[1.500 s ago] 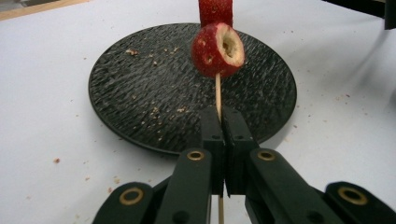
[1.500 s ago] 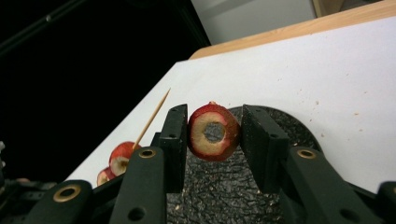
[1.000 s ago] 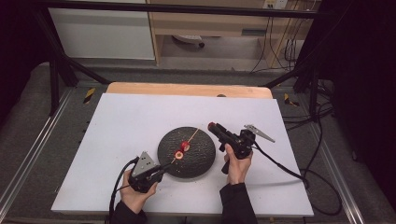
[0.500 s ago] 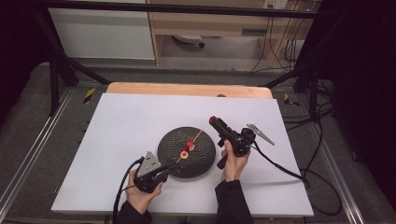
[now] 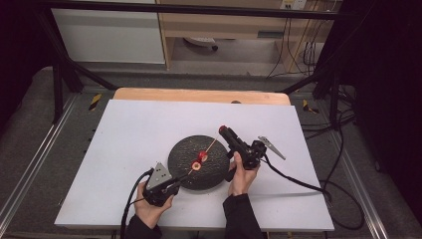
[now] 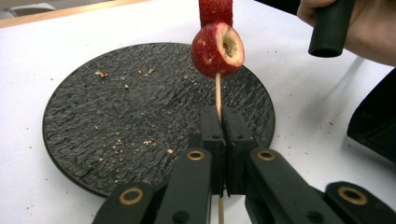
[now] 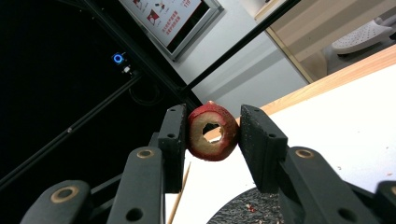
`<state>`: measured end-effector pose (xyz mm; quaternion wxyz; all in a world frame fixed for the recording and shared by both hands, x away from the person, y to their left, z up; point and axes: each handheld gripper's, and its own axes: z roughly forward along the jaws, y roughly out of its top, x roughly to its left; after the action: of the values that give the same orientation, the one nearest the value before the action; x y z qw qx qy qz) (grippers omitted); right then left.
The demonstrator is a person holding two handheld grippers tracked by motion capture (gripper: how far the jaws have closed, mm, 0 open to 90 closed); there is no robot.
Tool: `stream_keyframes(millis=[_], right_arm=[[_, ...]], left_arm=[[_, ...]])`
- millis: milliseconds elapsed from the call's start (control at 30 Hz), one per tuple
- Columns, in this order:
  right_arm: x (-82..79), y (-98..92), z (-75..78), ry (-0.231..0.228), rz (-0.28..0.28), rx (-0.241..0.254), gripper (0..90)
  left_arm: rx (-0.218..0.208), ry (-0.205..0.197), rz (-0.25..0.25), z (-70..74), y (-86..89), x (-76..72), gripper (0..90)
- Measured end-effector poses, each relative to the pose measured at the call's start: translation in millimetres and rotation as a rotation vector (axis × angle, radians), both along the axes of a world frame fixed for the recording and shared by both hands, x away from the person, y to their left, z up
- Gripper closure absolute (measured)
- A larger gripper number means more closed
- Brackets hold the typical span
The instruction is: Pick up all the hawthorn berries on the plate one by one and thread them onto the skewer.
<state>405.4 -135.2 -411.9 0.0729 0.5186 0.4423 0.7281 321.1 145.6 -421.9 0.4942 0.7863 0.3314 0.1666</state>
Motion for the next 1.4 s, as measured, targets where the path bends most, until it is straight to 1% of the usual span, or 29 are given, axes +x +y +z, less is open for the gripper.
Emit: stream_keyframes(millis=[167, 367, 733, 867, 1033, 1200, 1400], right_arm=[[-0.4, 2.6, -2.9, 0.005, 0.005, 0.015, 63.0], [-1.5, 3.4, -3.5, 0.0, 0.005, 0.023, 63.0], [-3.0, 4.9, -5.5, -0.002, 0.017, 0.037, 63.0], [-4.3, 6.7, -7.6, 0.003, 0.016, 0.047, 63.0], [-5.0, 7.3, -8.6, -0.001, 0.012, 0.053, 63.0], [-6.8, 7.3, -8.2, 0.001, 0.018, 0.056, 63.1], [-8.9, 8.8, -10.1, 0.003, 0.026, 0.059, 63.1]], left_arm=[[0.001, 0.002, -0.003, -1.2, -1.2, 0.0, 88.4], [0.002, 0.006, 0.001, -2.3, -1.6, 0.5, 88.4], [-0.006, -0.001, 0.01, -3.3, -5.0, -0.4, 88.5], [-0.019, -0.002, 0.025, -2.9, -7.1, -0.8, 88.5], [-0.025, -0.007, 0.033, -2.8, -10.3, -0.8, 88.5], [-0.039, -0.017, 0.04, -1.0, -12.8, 0.4, 88.4], [-0.054, -0.018, 0.052, 1.3, -19.4, 1.9, 88.5]])
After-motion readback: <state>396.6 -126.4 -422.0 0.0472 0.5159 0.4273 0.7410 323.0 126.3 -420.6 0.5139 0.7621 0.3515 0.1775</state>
